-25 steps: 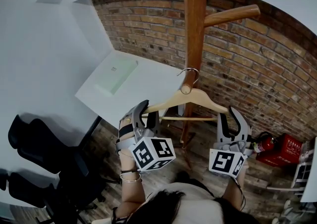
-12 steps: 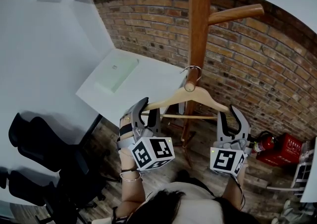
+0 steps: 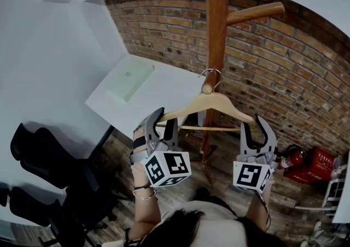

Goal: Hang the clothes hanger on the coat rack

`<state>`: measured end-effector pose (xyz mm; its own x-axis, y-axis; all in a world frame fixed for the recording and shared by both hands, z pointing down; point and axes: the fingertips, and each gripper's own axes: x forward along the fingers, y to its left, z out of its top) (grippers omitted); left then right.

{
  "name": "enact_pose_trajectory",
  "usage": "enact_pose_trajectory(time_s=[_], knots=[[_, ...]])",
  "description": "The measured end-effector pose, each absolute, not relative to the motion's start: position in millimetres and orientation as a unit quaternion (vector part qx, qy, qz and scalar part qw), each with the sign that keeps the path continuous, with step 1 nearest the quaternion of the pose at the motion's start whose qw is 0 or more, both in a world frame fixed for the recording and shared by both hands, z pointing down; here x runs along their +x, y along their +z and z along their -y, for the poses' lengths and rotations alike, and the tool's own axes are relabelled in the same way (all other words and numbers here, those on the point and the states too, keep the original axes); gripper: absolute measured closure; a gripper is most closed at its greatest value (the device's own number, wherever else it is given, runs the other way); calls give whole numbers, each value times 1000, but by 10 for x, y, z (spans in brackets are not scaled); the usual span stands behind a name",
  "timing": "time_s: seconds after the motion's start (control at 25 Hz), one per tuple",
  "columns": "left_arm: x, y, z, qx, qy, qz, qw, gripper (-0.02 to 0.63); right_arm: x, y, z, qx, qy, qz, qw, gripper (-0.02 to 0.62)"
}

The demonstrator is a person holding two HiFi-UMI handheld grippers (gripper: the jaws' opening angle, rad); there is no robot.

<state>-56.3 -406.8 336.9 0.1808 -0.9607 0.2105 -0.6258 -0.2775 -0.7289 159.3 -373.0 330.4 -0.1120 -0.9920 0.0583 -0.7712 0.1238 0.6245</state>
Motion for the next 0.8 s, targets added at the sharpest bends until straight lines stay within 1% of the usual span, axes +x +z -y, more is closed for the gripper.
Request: enact_pose_trajectory(time_s=[0.28, 0.8], knots=[[-570, 3342, 3985, -726, -328, -551, 246, 457, 1640, 3286, 3663, 622, -239, 705, 242, 425], [-569, 3283, 3757, -732, -311, -556, 239, 457, 1663, 3253, 3459, 631, -238, 701, 231, 425]])
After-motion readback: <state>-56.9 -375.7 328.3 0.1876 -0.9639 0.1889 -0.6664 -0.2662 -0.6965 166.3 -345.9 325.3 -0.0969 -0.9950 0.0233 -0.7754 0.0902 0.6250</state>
